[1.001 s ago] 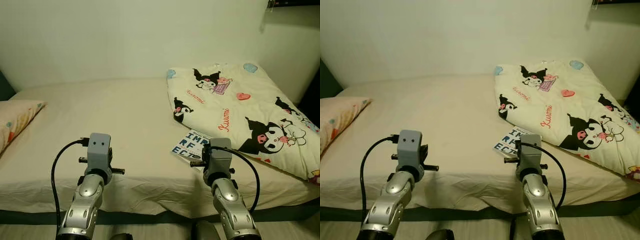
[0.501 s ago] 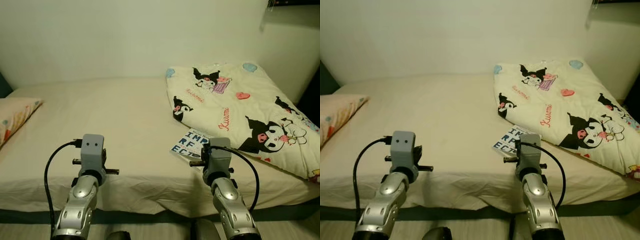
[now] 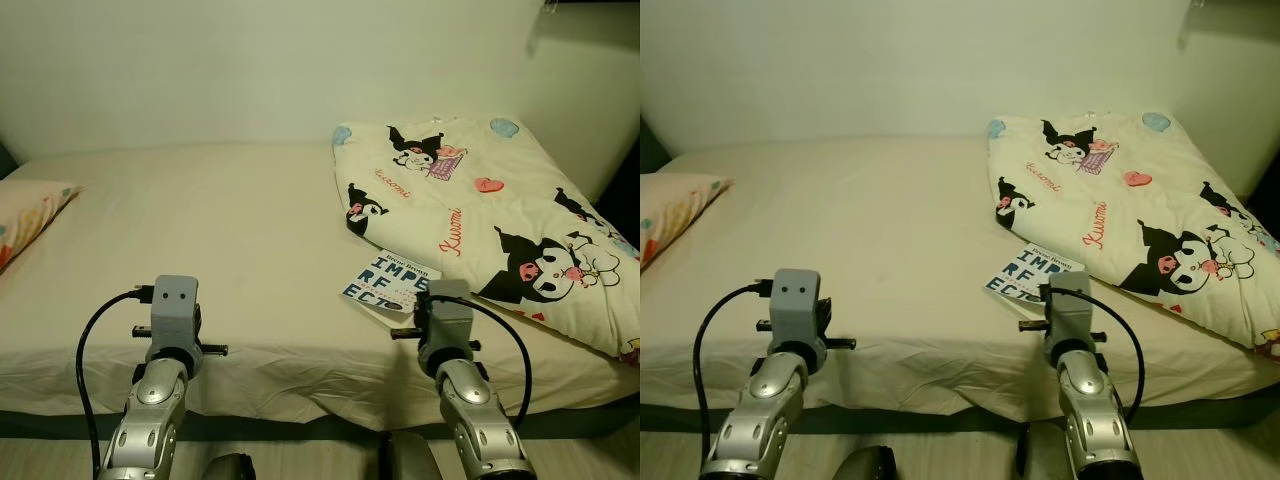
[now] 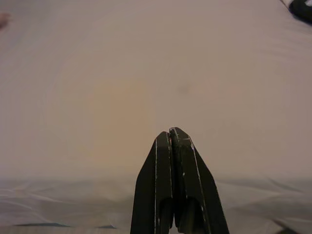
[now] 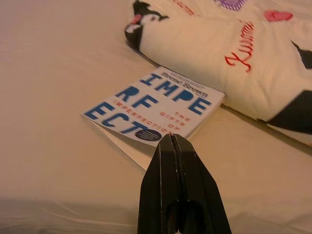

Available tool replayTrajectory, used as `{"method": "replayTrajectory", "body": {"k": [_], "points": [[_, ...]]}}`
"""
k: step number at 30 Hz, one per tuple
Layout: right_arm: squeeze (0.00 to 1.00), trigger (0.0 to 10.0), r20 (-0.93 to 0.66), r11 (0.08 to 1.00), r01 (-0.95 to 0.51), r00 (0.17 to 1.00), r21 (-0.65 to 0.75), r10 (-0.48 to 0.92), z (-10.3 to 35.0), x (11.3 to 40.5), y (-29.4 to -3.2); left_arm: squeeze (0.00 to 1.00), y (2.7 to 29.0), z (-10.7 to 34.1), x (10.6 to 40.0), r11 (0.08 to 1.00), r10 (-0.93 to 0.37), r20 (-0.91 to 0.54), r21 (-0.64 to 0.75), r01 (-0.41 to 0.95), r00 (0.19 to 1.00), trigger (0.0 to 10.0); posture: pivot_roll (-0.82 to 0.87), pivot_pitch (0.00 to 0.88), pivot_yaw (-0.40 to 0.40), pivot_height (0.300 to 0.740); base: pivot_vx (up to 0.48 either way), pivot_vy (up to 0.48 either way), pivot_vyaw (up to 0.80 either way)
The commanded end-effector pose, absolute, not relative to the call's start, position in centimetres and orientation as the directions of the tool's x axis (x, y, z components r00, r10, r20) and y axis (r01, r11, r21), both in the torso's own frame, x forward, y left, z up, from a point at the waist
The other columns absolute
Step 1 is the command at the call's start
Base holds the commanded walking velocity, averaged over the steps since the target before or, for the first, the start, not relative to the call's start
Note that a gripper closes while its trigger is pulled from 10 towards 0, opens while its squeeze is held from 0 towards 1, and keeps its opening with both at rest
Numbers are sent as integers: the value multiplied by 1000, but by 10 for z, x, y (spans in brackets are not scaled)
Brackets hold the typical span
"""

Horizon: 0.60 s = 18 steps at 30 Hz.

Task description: Clean up the room

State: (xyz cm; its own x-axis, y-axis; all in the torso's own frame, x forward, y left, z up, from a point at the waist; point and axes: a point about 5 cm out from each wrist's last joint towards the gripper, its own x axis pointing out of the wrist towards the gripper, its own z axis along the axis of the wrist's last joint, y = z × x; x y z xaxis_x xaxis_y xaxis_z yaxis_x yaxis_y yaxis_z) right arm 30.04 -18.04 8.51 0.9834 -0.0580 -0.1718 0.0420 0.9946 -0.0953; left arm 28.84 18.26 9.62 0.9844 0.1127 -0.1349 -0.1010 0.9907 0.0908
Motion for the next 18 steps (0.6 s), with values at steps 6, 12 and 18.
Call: {"method": "replayTrajectory", "body": {"k": [6,12,18], "points": [[0,10000,-221,981,149,960,-127,-174,78,296,-199,0,174,87,281,993,92,-162,83,-79,982,10000,-97,149,12,585,0,0,0],[0,10000,-201,982,176,962,-63,-186,95,316,-207,0,169,89,284,997,46,-152,68,-36,987,10000,-113,186,32,575,0,0,0],[0,10000,-237,978,206,950,-17,-204,89,316,-208,0,174,90,282,996,43,-141,85,-31,989,10000,-125,197,41,550,0,0,0]]}}
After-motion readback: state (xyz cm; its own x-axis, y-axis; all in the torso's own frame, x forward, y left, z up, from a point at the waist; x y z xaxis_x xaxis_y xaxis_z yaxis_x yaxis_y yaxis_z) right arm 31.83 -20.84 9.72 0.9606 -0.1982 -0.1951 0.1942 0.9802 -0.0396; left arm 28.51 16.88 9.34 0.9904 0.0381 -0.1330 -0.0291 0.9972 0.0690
